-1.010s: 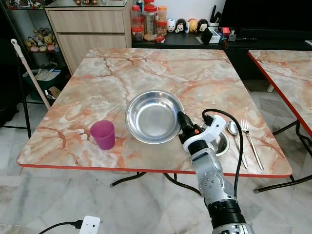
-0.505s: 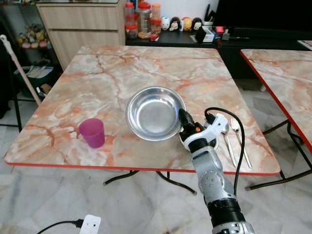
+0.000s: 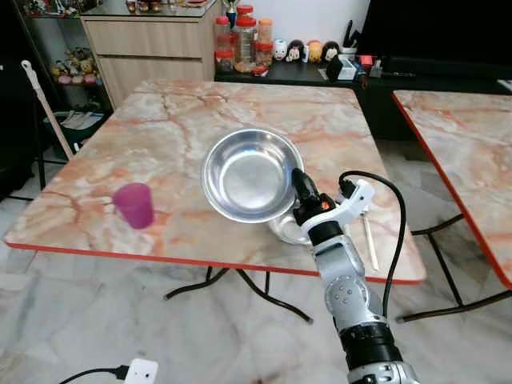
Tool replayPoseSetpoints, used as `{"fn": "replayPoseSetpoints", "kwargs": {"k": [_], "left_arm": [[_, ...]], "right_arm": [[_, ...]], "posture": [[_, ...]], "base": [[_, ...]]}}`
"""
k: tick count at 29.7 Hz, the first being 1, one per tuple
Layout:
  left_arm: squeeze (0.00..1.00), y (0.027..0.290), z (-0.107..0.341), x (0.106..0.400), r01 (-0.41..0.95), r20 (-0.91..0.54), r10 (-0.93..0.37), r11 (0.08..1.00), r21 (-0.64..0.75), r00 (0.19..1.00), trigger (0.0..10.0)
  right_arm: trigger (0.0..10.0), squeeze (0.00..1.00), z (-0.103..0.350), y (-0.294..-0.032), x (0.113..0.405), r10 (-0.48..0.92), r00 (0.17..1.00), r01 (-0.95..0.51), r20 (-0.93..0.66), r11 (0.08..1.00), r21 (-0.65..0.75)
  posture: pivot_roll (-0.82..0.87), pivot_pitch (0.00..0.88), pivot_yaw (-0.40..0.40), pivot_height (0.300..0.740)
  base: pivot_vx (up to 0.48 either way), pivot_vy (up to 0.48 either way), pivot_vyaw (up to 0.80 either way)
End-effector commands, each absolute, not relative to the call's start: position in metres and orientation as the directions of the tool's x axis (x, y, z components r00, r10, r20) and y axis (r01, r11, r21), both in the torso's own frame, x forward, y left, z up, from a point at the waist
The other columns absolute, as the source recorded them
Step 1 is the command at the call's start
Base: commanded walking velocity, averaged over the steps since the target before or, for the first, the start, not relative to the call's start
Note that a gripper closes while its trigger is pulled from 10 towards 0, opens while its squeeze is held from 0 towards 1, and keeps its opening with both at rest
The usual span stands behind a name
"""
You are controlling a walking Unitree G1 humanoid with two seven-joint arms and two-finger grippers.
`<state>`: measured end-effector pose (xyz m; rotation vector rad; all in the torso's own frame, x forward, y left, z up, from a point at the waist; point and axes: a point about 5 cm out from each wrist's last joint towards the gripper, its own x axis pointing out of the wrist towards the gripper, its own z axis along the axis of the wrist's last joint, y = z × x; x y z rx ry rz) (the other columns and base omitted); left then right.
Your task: Setting the table
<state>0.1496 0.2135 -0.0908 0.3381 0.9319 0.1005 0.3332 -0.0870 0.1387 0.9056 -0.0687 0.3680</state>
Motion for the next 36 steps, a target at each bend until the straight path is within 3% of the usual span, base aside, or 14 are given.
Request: {"fn": "replayPoseSetpoints", "kwargs": {"k": [1,36], "left_arm": [[0.00,0.2115,-0.0926,0.1470,0.073,-0.780,0.225,0.942,0.326,0.584,10.0],[0.00,0.2081,-0.0936,0.1459,0.076,-0.784,0.214,0.946,0.315,0.583,10.0]], "right_arm": [[10.0,0.00,0.1717,-0.0531,0.3356,0.303,0.893,-0.441,0.332,0.444,0.780],[10.0,0.00,0.1681,-0.0588,0.3351,0.271,0.908,-0.414,0.321,0.450,0.792]], "posture": [[0.09,0.007,-0.014,0.740],[0.09,0.024,-0.005,0.740]], "base": [[0.000,-0.274,0.00],[0.000,-0.271,0.00]]}}
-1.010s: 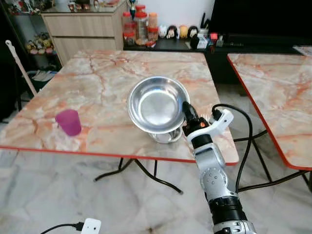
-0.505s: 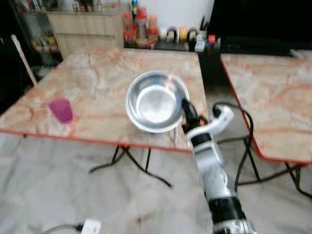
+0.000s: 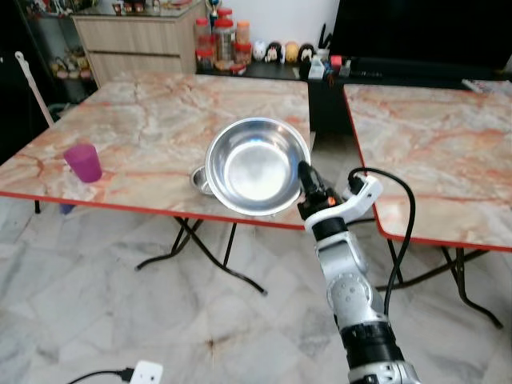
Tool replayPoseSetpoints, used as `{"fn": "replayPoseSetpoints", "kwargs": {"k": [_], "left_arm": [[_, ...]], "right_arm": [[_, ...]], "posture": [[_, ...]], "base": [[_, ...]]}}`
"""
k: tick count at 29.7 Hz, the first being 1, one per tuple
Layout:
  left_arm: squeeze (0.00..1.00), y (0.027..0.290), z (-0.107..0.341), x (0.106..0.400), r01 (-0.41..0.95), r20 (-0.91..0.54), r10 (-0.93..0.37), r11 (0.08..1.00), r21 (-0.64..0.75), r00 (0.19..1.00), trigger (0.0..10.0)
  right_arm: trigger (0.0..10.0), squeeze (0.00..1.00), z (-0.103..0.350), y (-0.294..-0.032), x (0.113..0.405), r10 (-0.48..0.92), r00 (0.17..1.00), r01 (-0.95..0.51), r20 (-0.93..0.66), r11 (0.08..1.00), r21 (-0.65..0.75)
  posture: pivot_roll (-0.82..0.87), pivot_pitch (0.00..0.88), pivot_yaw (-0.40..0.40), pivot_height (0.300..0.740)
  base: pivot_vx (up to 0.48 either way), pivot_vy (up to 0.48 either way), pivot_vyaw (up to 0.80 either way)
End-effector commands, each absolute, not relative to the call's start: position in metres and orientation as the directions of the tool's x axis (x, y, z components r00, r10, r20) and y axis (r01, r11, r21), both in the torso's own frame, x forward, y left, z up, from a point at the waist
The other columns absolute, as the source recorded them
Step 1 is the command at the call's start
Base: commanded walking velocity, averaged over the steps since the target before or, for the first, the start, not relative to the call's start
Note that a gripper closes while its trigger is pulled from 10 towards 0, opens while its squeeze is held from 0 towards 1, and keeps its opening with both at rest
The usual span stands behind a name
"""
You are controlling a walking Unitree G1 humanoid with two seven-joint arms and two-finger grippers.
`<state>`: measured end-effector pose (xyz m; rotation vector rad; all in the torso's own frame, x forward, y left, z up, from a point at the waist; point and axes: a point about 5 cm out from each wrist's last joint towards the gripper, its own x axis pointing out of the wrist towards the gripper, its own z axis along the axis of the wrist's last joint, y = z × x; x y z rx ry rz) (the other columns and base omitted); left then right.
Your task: Setting the table
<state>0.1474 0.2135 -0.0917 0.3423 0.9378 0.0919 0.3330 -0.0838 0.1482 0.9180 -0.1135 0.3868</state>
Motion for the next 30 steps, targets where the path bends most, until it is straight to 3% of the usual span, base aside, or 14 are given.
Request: {"fn": "replayPoseSetpoints", "kwargs": {"k": [1,19,30], "left_arm": [[0.00,0.208,-0.094,0.146,0.076,-0.784,0.214,0.946,0.315,0.582,10.0],[0.00,0.207,-0.094,0.144,0.066,-0.785,0.212,0.950,0.306,0.583,10.0],[0.00,0.204,-0.094,0.146,0.057,-0.780,0.199,0.956,0.287,0.593,10.0]], "right_arm": [[10.0,0.00,0.168,-0.059,0.335,0.269,0.908,-0.412,0.320,0.450,0.792],[10.0,0.00,0.165,-0.061,0.335,0.258,0.916,-0.395,0.306,0.461,0.794],[10.0,0.00,0.121,-0.085,0.332,0.254,0.953,-0.286,0.166,0.567,0.772]], "posture": [[0.09,0.027,-0.004,0.740],[0.09,0.043,-0.002,0.740],[0.09,0.046,-0.005,0.740]], "base": [[0.000,-0.262,0.00],[0.000,-0.262,0.00],[0.000,0.000,0.00]]}}
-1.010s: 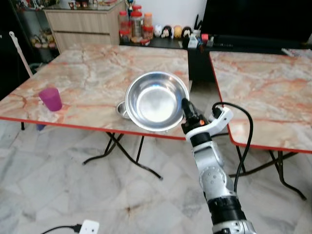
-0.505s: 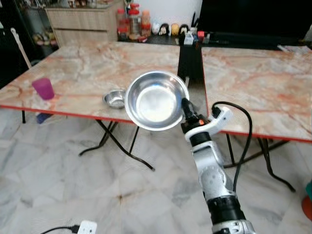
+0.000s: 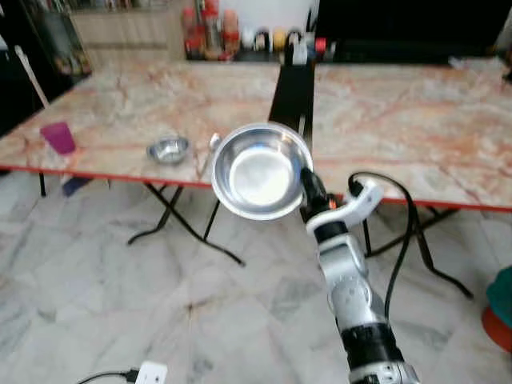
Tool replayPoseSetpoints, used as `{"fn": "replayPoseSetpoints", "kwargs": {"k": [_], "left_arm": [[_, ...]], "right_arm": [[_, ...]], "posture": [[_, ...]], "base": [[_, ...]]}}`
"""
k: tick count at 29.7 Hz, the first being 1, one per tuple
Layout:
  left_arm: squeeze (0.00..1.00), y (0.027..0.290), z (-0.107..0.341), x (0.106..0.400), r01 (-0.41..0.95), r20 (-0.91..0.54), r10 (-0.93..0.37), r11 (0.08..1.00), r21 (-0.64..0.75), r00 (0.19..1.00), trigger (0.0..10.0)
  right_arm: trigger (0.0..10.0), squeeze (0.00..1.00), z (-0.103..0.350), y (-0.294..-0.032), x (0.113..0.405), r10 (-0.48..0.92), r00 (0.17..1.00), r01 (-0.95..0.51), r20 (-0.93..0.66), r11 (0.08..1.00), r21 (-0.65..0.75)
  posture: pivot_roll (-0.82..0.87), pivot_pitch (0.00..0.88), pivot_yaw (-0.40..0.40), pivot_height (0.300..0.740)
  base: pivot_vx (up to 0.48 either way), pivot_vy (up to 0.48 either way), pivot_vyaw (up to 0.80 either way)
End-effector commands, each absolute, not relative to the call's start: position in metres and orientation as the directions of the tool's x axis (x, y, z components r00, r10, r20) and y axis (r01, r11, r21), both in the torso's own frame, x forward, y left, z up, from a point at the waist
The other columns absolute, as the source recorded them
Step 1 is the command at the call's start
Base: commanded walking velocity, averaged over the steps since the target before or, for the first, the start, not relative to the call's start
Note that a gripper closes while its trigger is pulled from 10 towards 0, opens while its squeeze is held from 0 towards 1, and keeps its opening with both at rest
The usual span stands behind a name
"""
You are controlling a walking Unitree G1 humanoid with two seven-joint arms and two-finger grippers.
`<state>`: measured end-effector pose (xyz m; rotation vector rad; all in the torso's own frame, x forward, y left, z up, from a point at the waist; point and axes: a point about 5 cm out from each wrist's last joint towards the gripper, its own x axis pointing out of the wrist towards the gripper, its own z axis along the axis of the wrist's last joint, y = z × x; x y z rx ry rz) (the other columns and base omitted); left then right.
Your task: Setting the table
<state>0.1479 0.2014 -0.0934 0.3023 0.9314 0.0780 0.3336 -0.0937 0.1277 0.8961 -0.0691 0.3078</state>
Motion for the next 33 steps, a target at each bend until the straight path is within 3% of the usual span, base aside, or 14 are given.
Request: {"fn": "replayPoseSetpoints", "kwargs": {"k": [1,15,16,30,31,33], "left_arm": [[0.00,0.204,-0.094,0.146,0.058,-0.781,0.198,0.956,0.287,0.592,10.0],[0.00,0.206,-0.094,0.145,0.062,-0.783,0.199,0.955,0.290,0.590,10.0],[0.00,0.207,-0.094,0.145,0.064,-0.783,0.199,0.955,0.290,0.590,10.0],[0.00,0.205,-0.094,0.145,0.073,-0.793,0.177,0.961,0.268,0.583,10.0],[0.00,0.204,-0.094,0.145,0.074,-0.794,0.170,0.963,0.260,0.584,10.0],[0.00,0.203,-0.094,0.146,0.076,-0.795,0.164,0.964,0.255,0.585,10.0]], "right_arm": [[10.0,0.00,0.111,-0.090,0.330,0.246,0.960,-0.254,0.132,0.577,0.776],[10.0,0.00,0.037,-0.119,0.307,0.206,0.966,-0.026,-0.157,0.681,0.732],[0.0,0.00,0.026,-0.124,0.301,0.198,0.959,0.008,-0.201,0.694,0.720],[0.0,0.00,-0.016,-0.152,0.273,0.109,0.905,0.198,-0.412,0.747,0.635],[10.0,0.00,-0.024,-0.157,0.266,0.087,0.886,0.237,-0.456,0.759,0.606],[10.0,0.00,-0.030,-0.162,0.260,0.071,0.870,0.265,-0.488,0.767,0.584]], "posture": [[0.09,0.047,-0.005,0.740],[0.09,0.048,0.005,0.740],[0.10,0.048,0.007,0.740],[0.10,0.045,0.010,0.740],[0.10,0.044,0.011,0.740],[0.10,0.044,0.011,0.740]], "base": [[0.000,0.000,0.00],[0.000,0.000,0.00],[0.000,0.000,0.00],[0.000,0.000,0.00],[0.000,0.000,0.00],[0.000,0.000,0.00]]}}
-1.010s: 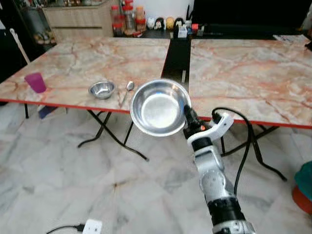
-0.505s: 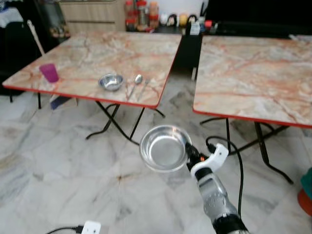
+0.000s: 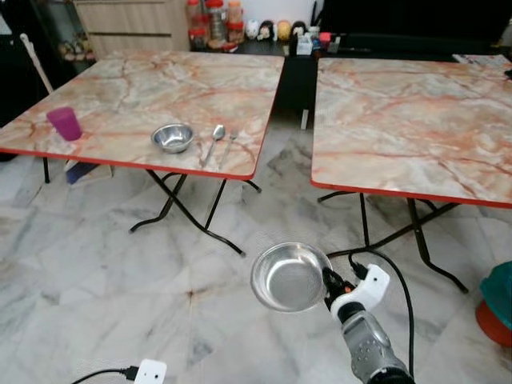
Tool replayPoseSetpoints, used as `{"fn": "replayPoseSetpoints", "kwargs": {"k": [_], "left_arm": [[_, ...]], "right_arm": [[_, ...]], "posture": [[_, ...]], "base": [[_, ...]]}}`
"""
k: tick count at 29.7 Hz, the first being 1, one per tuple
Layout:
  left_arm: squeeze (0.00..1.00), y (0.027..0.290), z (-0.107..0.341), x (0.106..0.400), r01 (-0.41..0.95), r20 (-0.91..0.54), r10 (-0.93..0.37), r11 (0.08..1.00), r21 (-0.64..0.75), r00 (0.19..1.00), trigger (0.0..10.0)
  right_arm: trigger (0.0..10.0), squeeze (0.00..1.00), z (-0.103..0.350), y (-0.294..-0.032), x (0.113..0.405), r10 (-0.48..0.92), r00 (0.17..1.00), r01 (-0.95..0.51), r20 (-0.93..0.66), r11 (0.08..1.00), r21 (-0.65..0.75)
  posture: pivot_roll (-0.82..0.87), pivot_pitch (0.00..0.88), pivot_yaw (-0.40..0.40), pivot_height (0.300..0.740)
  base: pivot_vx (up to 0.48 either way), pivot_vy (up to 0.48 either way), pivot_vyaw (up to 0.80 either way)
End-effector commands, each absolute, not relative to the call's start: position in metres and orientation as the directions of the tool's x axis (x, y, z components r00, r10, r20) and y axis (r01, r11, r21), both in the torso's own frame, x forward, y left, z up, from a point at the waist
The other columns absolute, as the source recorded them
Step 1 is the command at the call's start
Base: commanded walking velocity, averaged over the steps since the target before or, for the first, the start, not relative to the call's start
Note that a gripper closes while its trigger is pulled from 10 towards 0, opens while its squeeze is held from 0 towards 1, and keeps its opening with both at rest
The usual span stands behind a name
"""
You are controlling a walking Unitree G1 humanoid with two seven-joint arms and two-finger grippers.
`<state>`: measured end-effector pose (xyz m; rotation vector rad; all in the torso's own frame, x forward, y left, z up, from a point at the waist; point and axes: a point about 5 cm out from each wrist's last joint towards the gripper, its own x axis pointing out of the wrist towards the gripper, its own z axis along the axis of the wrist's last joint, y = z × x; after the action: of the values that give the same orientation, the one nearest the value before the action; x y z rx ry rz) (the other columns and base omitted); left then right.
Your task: Setting the table
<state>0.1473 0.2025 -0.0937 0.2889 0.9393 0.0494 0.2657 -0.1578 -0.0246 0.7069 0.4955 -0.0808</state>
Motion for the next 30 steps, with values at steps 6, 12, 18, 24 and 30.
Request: {"fn": "replayPoseSetpoints", "kwargs": {"k": [6,12,18,24,30], "left_arm": [[0.00,0.202,-0.093,0.150,0.043,-0.787,0.169,0.970,0.241,0.593,10.0],[0.00,0.203,-0.092,0.152,0.040,-0.784,0.171,0.970,0.242,0.596,10.0],[0.00,0.204,-0.091,0.153,0.033,-0.782,0.172,0.970,0.239,0.599,10.0],[0.00,0.203,-0.091,0.155,0.030,-0.781,0.176,0.970,0.242,0.600,10.0],[0.00,0.202,-0.091,0.155,0.027,-0.778,0.174,0.971,0.238,0.604,10.0]], "right_arm": [[10.0,0.00,-0.060,-0.178,0.224,0.010,0.754,0.351,-0.657,0.839,0.415],[10.0,0.00,-0.070,-0.187,0.207,-0.035,0.700,0.384,-0.713,0.861,0.335],[10.0,0.00,-0.068,-0.191,0.209,-0.046,0.717,0.387,-0.696,0.856,0.342],[10.0,0.00,-0.069,-0.189,0.207,-0.041,0.711,0.372,-0.702,0.869,0.326],[10.0,0.00,-0.072,-0.188,0.203,-0.042,0.690,0.363,-0.723,0.884,0.296]], "posture": [[0.09,0.039,0.011,0.740],[0.10,0.037,0.012,0.740],[0.09,0.038,0.017,0.740],[0.09,0.037,0.015,0.740],[0.09,0.038,0.016,0.740]], "base": [[0.000,0.000,0.00],[0.000,0.000,0.00],[0.000,0.000,0.00],[0.336,0.000,0.00],[0.398,0.000,0.00]]}}
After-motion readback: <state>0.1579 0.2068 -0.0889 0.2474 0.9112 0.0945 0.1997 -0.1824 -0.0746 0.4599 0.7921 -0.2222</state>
